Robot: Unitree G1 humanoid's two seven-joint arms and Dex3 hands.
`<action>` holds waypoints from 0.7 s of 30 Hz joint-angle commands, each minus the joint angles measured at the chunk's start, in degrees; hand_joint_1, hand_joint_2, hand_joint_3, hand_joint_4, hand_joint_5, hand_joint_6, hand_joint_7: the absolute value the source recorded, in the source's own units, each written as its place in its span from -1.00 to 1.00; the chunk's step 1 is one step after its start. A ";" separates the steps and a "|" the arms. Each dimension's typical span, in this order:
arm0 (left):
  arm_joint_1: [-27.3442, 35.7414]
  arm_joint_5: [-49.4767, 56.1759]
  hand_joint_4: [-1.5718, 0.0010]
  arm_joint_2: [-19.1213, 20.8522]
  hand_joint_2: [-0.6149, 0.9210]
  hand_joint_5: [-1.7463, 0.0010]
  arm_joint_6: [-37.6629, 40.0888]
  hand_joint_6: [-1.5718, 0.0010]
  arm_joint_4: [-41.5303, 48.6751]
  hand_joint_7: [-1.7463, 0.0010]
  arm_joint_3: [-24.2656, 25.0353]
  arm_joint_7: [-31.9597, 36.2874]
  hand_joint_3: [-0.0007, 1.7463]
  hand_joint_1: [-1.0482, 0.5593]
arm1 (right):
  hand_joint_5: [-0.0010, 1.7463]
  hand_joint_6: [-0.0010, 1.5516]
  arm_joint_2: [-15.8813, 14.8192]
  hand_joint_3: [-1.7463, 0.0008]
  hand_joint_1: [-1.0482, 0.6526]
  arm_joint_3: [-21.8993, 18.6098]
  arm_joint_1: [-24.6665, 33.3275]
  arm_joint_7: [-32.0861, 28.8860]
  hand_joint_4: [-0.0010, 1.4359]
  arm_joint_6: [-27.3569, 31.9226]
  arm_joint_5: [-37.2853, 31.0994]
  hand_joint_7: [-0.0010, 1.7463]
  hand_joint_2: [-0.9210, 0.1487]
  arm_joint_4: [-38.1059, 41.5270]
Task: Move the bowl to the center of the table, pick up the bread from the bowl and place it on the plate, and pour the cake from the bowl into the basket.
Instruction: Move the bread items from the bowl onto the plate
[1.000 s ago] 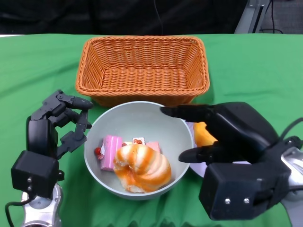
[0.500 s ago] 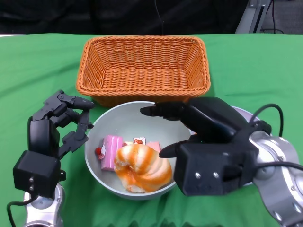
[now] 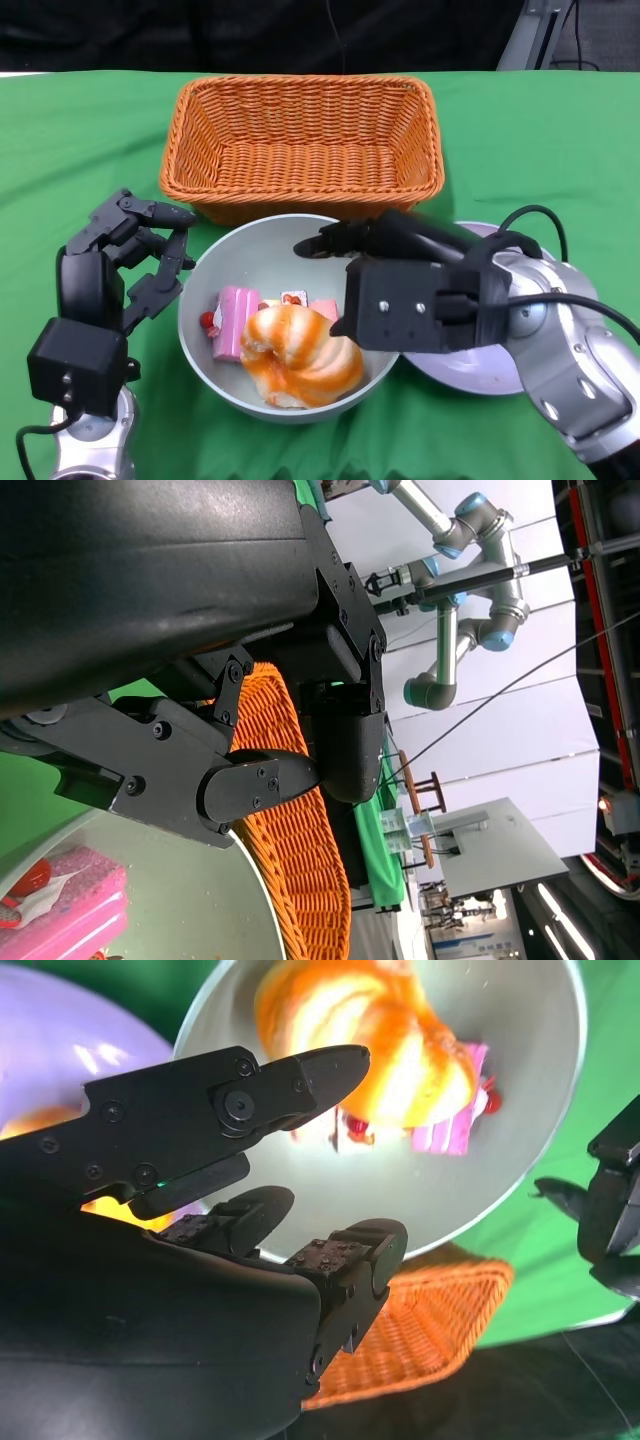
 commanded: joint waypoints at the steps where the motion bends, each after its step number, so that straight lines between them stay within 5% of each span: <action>1: -0.90 0.96 0.00 1.25 0.93 -0.76 -0.06 -0.04 -0.24 -0.31 -0.26 1.74 -0.41 0.11 | -0.99 -0.51 0.31 0.95 -0.52 0.38 -1.91 1.15 -0.26 1.57 0.90 -1.00 -1.00 0.35; 10: -1.29 1.09 -0.01 1.30 0.96 -0.79 -0.37 -0.02 0.04 -0.36 0.03 3.95 -0.47 0.10 | -0.95 -0.53 0.25 0.91 -0.57 1.29 -3.38 3.26 -0.19 3.53 1.71 -0.99 -1.00 1.24; 21: -2.08 0.17 -0.03 1.72 0.89 -0.78 0.26 -0.02 0.54 -0.39 0.81 4.53 -0.36 0.07 | -1.00 -0.62 -0.41 0.80 -0.65 4.14 -5.73 5.76 -0.49 4.86 1.37 -1.00 -1.00 5.13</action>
